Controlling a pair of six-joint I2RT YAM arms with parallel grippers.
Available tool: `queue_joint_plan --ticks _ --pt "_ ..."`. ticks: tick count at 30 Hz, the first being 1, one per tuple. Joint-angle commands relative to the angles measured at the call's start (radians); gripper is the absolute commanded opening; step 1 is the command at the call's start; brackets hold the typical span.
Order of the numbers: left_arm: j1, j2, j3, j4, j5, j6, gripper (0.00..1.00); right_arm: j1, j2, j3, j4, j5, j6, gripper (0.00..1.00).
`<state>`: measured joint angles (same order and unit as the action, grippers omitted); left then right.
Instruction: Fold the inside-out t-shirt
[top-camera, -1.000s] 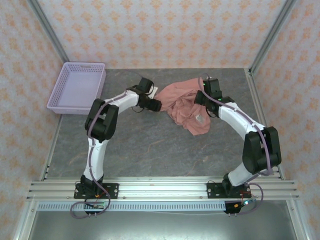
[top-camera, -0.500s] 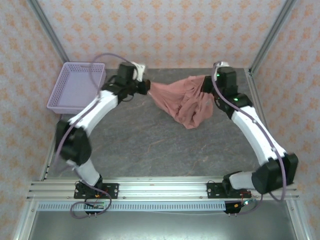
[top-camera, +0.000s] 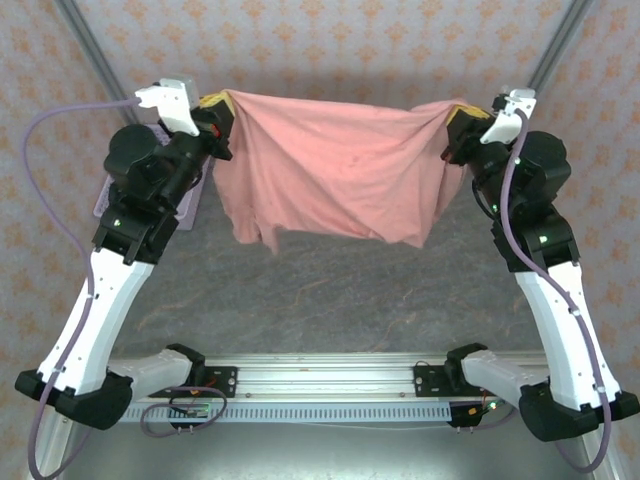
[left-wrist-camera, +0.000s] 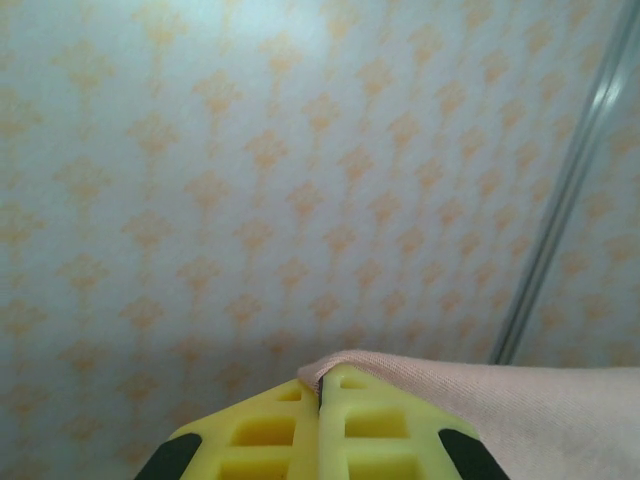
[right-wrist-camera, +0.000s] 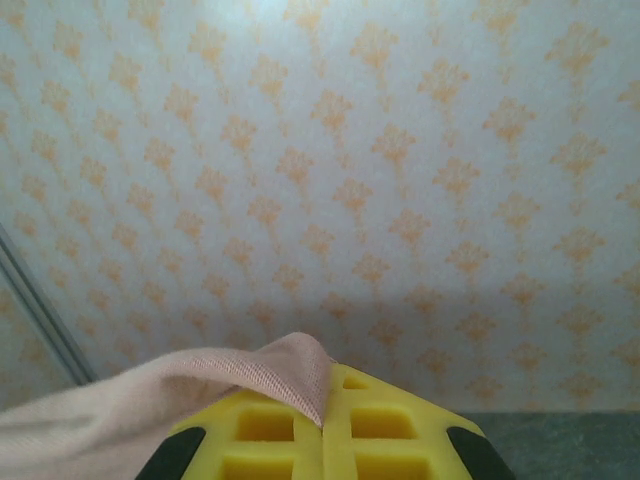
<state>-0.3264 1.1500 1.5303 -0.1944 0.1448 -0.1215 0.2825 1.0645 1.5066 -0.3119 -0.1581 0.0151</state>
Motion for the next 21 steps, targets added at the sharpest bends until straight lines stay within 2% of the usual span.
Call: queue_joint_plan --ticks 1,7,10,15,18,21 --pt "0.004 -0.002 -0.003 -0.128 -0.072 0.04 0.0 0.001 0.009 -0.019 -0.047 -0.059 0.015 0.0" --pt "0.004 -0.044 -0.027 -0.175 -0.053 0.067 0.0 0.009 0.005 -0.018 -0.09 -0.159 0.028 0.0" --pt "0.004 -0.044 -0.018 -0.203 -0.037 0.066 0.0 0.011 0.017 -0.022 -0.091 -0.14 0.028 0.0" --pt "-0.011 -0.045 -0.016 -0.181 0.117 -0.006 0.0 0.01 0.125 0.037 -0.128 0.077 -0.003 0.0" --pt "-0.059 -0.038 -0.013 -0.151 0.195 -0.041 0.0 0.01 0.27 0.13 -0.155 0.195 -0.025 0.0" --pt "-0.121 -0.022 0.015 -0.131 0.246 -0.07 0.0 0.009 0.466 0.31 -0.252 0.297 -0.035 0.0"
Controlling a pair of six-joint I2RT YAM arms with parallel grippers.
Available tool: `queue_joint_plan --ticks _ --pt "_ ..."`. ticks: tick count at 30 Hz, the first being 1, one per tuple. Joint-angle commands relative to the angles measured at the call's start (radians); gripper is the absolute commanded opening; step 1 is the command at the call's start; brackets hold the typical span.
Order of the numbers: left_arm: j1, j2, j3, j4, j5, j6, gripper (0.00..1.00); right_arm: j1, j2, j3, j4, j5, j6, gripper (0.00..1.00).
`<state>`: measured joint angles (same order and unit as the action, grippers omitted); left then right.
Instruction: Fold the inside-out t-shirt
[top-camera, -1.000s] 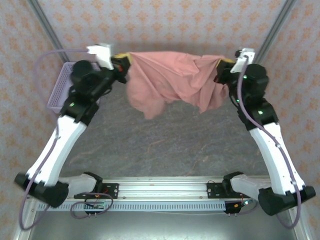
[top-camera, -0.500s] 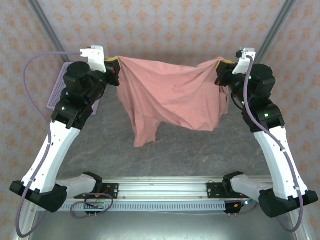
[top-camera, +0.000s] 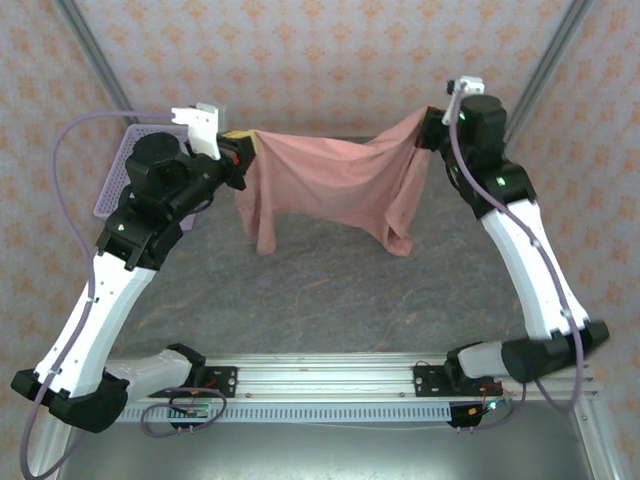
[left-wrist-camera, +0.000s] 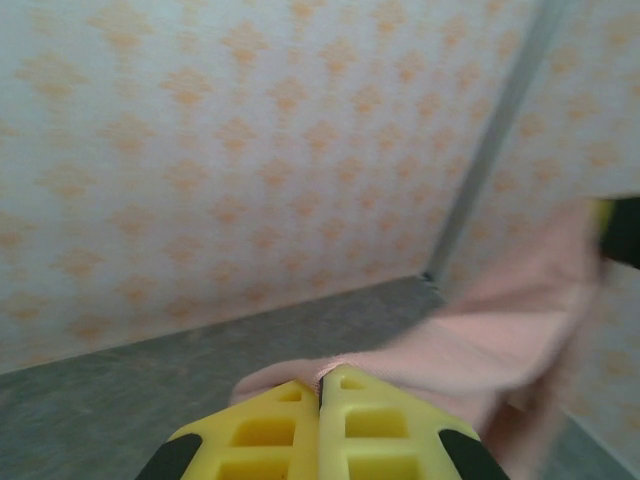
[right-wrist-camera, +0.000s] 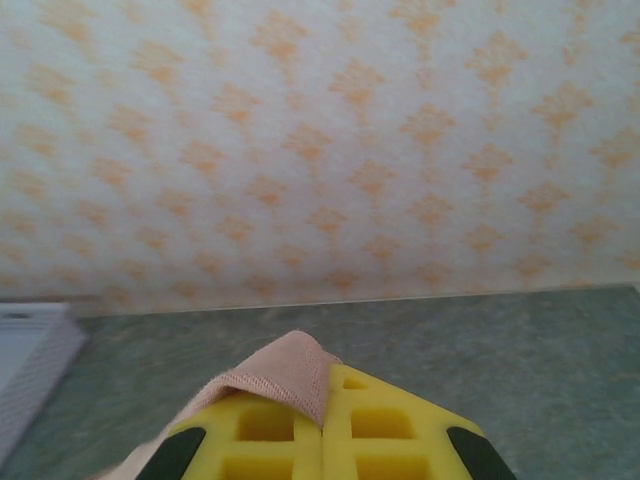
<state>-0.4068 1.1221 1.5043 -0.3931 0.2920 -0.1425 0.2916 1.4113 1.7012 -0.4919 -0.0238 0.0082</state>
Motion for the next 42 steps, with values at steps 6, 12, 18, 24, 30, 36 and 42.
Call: queue_joint_plan --ticks 6,12,18,24,30,36,42 --pt "-0.127 0.055 0.094 0.067 -0.033 -0.114 0.0 0.059 0.209 0.167 -0.146 0.163 -0.064 0.56" --pt "-0.129 0.179 0.137 -0.028 -0.146 -0.18 0.0 0.265 -0.131 -0.392 0.168 -0.072 -0.096 0.71" --pt "-0.145 0.242 0.159 -0.052 -0.136 -0.213 0.0 0.533 -0.257 -0.74 0.442 -0.124 -0.117 0.73" --pt "-0.155 0.231 0.141 -0.059 -0.158 -0.216 0.0 0.684 -0.181 -0.854 0.662 -0.032 -0.111 0.74" --pt "-0.159 0.216 0.131 -0.061 -0.169 -0.206 0.0 0.689 -0.106 -0.843 0.669 0.164 -0.115 0.68" --pt "-0.158 0.216 0.126 -0.069 -0.195 -0.193 0.0 0.688 -0.093 -0.842 0.666 0.144 -0.117 0.2" --pt "-0.155 0.222 0.098 -0.058 -0.27 -0.16 0.0 0.621 -0.222 -0.827 0.506 0.138 -0.124 0.0"
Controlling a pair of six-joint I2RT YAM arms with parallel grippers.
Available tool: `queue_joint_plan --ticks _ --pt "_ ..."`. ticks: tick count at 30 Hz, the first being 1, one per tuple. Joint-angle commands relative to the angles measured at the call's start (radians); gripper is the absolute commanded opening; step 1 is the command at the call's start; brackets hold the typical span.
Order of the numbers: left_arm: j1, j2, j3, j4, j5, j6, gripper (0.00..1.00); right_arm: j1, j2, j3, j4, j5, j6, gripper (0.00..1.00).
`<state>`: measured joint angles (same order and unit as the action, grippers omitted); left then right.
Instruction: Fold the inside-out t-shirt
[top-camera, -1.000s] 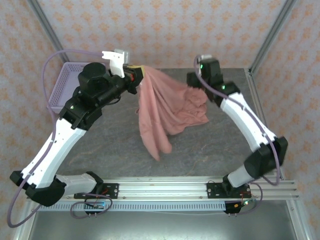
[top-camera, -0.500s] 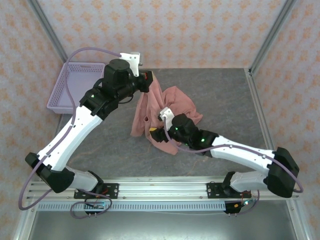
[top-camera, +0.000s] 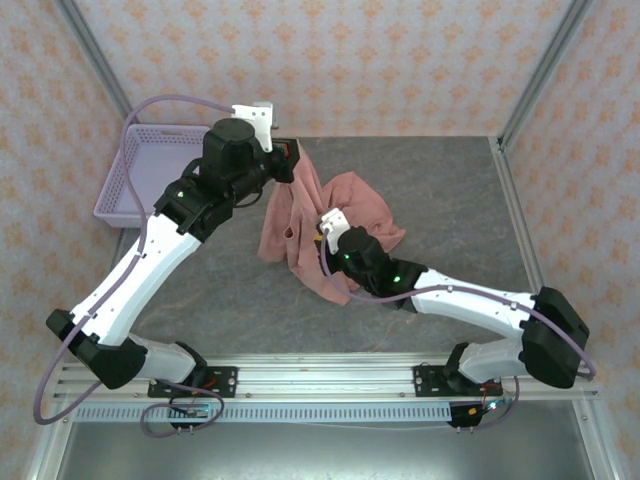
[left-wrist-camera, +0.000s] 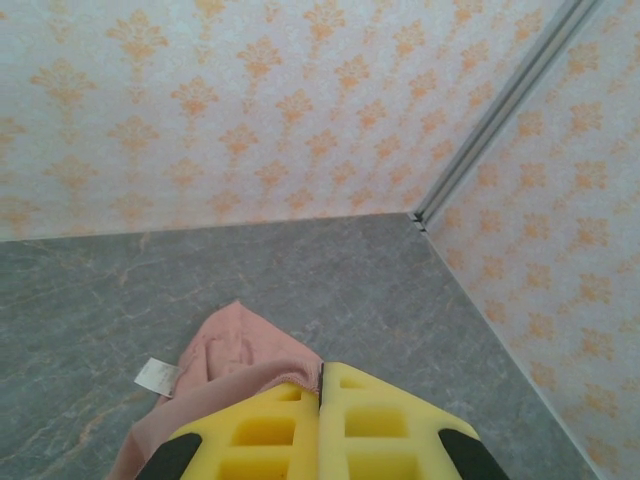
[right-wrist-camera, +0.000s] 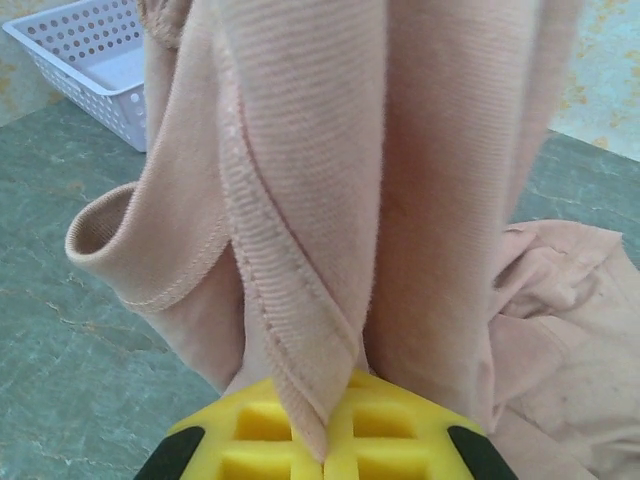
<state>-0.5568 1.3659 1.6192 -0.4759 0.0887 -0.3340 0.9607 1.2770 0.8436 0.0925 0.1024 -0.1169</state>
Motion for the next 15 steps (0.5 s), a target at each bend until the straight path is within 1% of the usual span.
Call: queue_joint_plan --ticks 1,3,5,7,9,10,12,15 --pt "-0.005 -0.019 -0.025 0.032 -0.065 0.037 0.05 -0.083 -0.13 0.04 -0.124 -0.024 0.02 0.0" --pt "-0.005 -0.007 -0.054 0.061 -0.024 0.056 0.13 -0.165 -0.179 0.066 -0.236 -0.09 0.069 0.0" --pt "-0.004 0.018 -0.078 0.082 0.033 0.067 0.2 -0.252 -0.201 0.097 -0.346 -0.125 0.117 0.0" --pt "-0.003 0.06 -0.083 0.079 0.088 0.087 0.29 -0.349 -0.199 0.13 -0.445 -0.172 0.167 0.0" --pt "0.004 0.106 -0.075 0.038 0.121 0.122 0.4 -0.455 -0.174 0.164 -0.524 -0.233 0.215 0.0" --pt "0.008 0.118 -0.084 0.025 0.126 0.134 0.46 -0.496 -0.158 0.176 -0.549 -0.257 0.234 0.0" --pt "0.019 0.117 -0.153 0.038 0.116 0.154 0.53 -0.578 -0.118 0.193 -0.577 -0.314 0.274 0.0" --pt "0.029 0.083 -0.315 0.111 0.102 0.181 0.58 -0.642 -0.053 0.204 -0.572 -0.349 0.307 0.0"
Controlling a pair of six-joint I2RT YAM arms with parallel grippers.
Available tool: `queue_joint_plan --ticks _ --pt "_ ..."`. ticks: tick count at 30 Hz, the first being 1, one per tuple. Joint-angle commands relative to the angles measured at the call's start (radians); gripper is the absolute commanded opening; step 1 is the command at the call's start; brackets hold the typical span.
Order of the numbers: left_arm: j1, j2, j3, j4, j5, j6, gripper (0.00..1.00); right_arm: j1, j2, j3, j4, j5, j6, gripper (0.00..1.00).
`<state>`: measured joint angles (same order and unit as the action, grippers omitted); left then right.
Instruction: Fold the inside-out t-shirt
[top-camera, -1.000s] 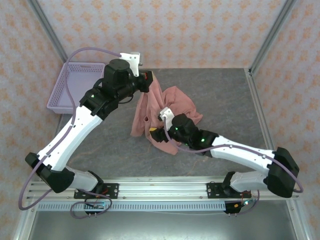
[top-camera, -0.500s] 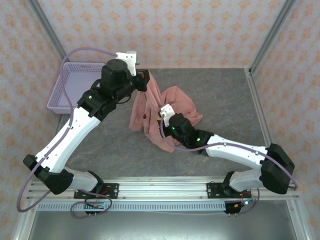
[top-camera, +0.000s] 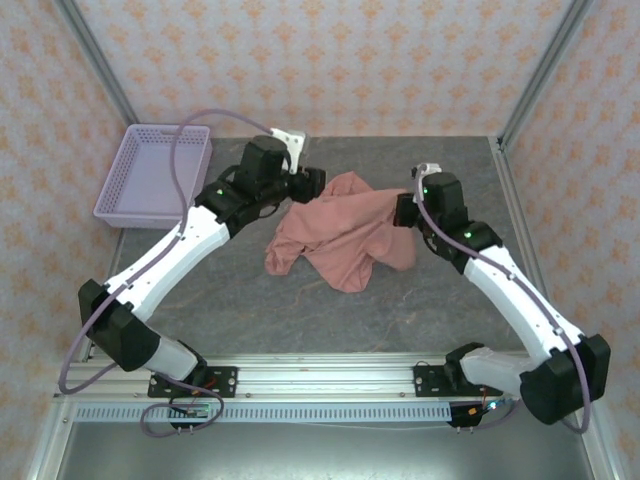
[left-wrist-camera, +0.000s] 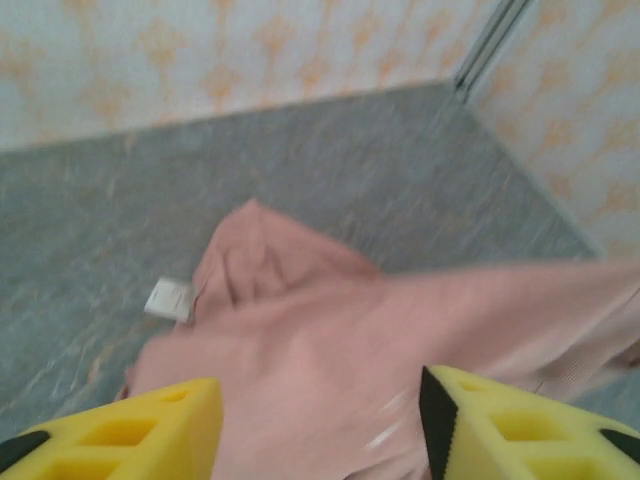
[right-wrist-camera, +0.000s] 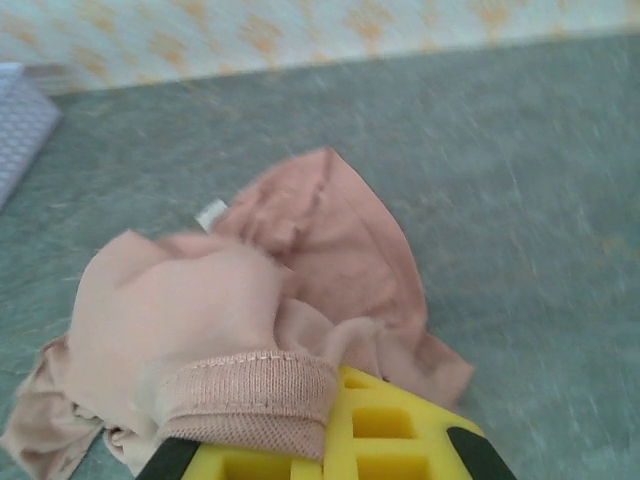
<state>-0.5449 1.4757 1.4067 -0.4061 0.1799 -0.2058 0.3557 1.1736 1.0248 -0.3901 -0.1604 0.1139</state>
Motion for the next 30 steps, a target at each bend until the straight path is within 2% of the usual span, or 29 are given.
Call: queue_joint_plan --ticks 1,5,13,20,23,28,30 --pt "0.019 -0.029 -0.144 0.059 0.01 0.056 0.58 -0.044 0.065 0.026 -0.086 -0.083 0.077 0.0" --pt "0.03 0.025 -0.258 0.075 -0.019 0.079 0.6 -0.055 0.126 0.05 -0.087 -0.068 0.062 0.0" --pt "0.103 0.145 -0.307 0.031 -0.059 0.102 0.64 -0.059 0.153 0.051 -0.071 -0.065 0.051 0.0" --pt "0.138 0.208 -0.326 0.009 -0.051 0.089 0.61 -0.059 0.152 0.039 -0.06 -0.061 0.05 0.0" --pt "0.146 0.233 -0.316 0.04 -0.009 0.073 0.47 -0.058 0.153 0.039 -0.053 -0.059 0.05 0.0" --pt "0.155 0.237 -0.277 0.054 0.071 0.055 0.09 -0.059 0.139 0.069 -0.043 -0.048 0.051 0.0" --pt "0.162 0.187 -0.28 0.07 0.089 0.04 0.01 -0.059 0.12 0.095 -0.032 -0.041 0.05 0.0"
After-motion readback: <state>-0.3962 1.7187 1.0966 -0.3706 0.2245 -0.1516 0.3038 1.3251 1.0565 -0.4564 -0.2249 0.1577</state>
